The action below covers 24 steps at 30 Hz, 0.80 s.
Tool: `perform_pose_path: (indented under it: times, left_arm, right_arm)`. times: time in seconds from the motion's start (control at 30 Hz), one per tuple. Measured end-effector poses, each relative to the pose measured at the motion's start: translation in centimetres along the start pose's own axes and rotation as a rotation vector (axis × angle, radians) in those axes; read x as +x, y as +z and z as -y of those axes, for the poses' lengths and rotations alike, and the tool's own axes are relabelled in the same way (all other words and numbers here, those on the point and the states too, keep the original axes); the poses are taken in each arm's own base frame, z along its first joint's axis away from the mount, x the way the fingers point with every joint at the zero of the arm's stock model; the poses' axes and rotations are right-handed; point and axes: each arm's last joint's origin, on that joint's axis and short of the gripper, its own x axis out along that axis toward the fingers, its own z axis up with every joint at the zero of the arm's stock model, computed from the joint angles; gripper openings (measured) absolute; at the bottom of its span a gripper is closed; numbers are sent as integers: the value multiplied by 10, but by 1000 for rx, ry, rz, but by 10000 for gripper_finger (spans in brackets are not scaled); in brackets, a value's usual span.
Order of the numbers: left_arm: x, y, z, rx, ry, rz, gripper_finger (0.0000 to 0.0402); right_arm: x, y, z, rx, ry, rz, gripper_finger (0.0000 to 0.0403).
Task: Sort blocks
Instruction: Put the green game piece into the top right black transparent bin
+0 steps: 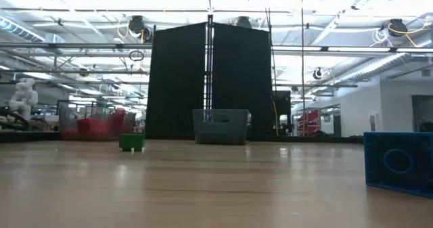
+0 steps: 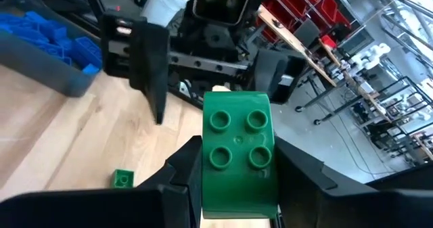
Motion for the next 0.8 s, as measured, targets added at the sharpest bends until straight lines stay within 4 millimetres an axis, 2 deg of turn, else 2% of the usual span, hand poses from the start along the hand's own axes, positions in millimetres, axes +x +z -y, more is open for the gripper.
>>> perform_pose_path:
  times: [0.33, 0.8]
  left_arm:
    - [7, -4, -4, -8, 46, 51, 301]
    - [8, -4, -3, -6, 32, 81, 301]
  right_arm:
    - [12, -5, -5, 12, 60, 7, 119]
    - [13, -5, -3, 17, 59, 9, 119]
